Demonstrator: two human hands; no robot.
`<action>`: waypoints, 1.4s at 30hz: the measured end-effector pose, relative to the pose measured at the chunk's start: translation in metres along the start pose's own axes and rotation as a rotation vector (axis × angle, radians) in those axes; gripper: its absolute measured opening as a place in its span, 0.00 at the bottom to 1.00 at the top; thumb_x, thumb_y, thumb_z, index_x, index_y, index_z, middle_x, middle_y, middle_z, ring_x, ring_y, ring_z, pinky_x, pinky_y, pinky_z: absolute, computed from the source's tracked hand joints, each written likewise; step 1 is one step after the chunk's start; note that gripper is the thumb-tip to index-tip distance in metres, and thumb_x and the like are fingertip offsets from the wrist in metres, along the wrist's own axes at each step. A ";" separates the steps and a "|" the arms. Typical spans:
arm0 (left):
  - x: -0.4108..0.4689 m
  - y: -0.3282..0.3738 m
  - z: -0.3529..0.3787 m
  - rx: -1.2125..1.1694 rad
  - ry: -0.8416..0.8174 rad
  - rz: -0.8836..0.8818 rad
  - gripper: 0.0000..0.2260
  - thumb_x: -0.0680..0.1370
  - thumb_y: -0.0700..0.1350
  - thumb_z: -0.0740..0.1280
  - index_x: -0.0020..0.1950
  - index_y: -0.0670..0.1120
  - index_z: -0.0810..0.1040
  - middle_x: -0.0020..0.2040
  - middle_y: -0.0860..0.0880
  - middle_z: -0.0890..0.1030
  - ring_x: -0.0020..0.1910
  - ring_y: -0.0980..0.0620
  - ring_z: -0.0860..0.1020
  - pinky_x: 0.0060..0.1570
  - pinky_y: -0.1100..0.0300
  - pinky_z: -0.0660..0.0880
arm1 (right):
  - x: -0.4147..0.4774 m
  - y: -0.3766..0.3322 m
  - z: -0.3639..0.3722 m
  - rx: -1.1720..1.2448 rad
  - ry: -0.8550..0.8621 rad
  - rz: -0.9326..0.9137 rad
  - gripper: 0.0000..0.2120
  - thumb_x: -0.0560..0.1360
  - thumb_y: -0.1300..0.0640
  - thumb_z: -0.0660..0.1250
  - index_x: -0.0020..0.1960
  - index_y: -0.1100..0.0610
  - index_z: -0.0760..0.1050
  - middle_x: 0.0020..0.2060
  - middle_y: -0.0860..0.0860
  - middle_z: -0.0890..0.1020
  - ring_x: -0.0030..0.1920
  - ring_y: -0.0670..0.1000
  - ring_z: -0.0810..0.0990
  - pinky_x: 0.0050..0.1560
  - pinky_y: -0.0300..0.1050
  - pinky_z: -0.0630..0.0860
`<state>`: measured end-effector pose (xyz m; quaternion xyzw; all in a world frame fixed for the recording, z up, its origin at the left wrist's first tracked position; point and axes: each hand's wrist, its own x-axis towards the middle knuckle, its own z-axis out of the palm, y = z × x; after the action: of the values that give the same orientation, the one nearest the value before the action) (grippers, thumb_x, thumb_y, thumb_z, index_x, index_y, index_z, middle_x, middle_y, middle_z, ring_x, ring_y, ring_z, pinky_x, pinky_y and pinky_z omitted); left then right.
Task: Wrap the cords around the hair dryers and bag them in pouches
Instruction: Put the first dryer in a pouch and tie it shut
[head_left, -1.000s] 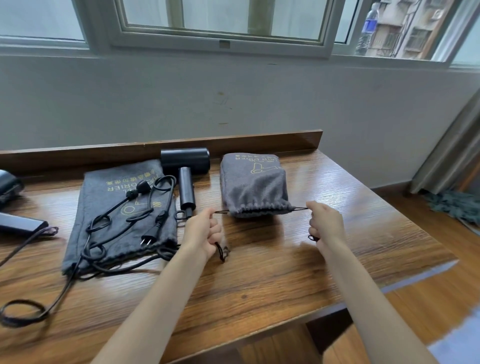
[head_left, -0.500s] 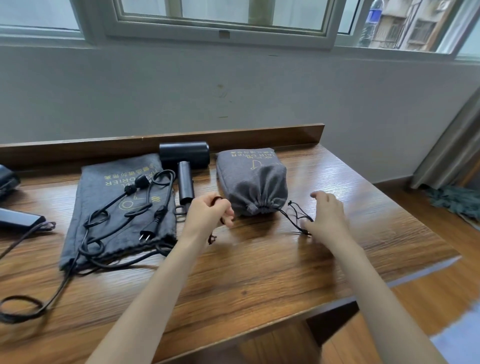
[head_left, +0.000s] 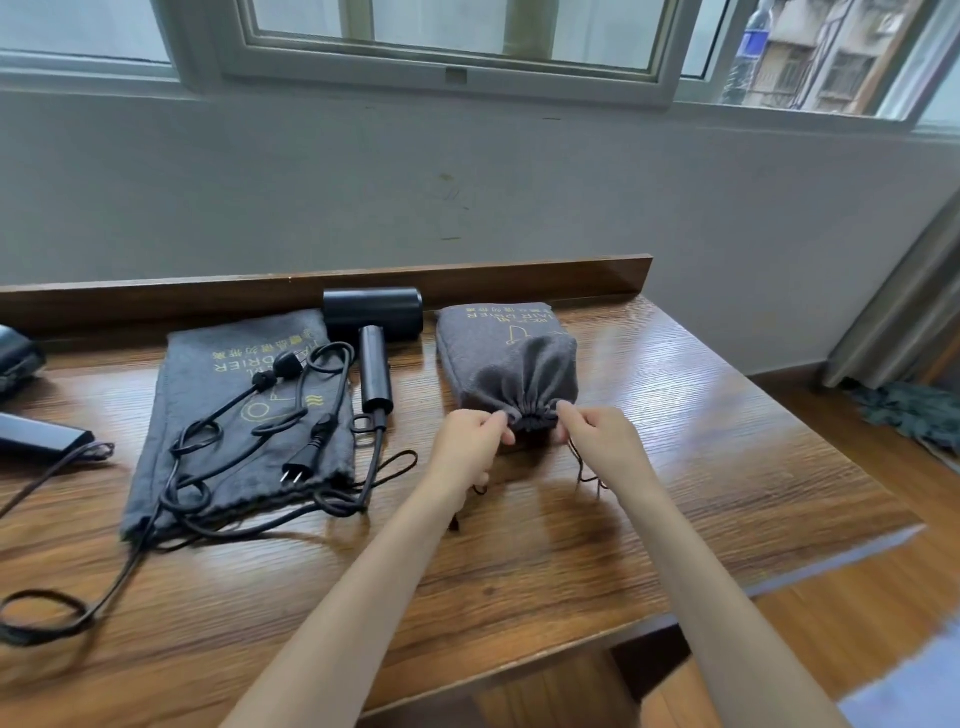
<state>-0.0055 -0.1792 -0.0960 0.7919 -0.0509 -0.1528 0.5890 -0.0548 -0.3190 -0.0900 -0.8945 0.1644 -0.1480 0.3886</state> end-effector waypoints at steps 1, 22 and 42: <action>0.000 0.000 0.000 -0.135 -0.018 -0.055 0.15 0.80 0.43 0.58 0.33 0.44 0.72 0.20 0.54 0.61 0.16 0.58 0.59 0.18 0.69 0.58 | 0.001 -0.001 0.000 0.060 -0.009 0.039 0.20 0.78 0.54 0.60 0.27 0.54 0.71 0.14 0.44 0.68 0.23 0.42 0.68 0.27 0.33 0.63; -0.050 0.003 0.010 -0.650 -0.206 -0.197 0.11 0.78 0.38 0.56 0.38 0.43 0.72 0.37 0.49 0.73 0.23 0.59 0.67 0.19 0.70 0.58 | -0.021 -0.009 0.007 0.741 -0.320 0.173 0.12 0.79 0.62 0.58 0.42 0.59 0.78 0.35 0.52 0.79 0.34 0.43 0.78 0.41 0.33 0.74; -0.035 -0.017 0.007 0.337 0.099 0.397 0.11 0.76 0.47 0.67 0.37 0.42 0.80 0.33 0.53 0.70 0.35 0.56 0.72 0.35 0.63 0.63 | -0.018 -0.016 0.004 0.625 -0.493 0.071 0.15 0.79 0.67 0.55 0.51 0.56 0.79 0.29 0.46 0.75 0.29 0.40 0.70 0.26 0.30 0.61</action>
<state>-0.0428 -0.1709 -0.1076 0.8599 -0.2013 0.0154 0.4688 -0.0664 -0.2990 -0.0827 -0.7356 0.0439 0.0416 0.6747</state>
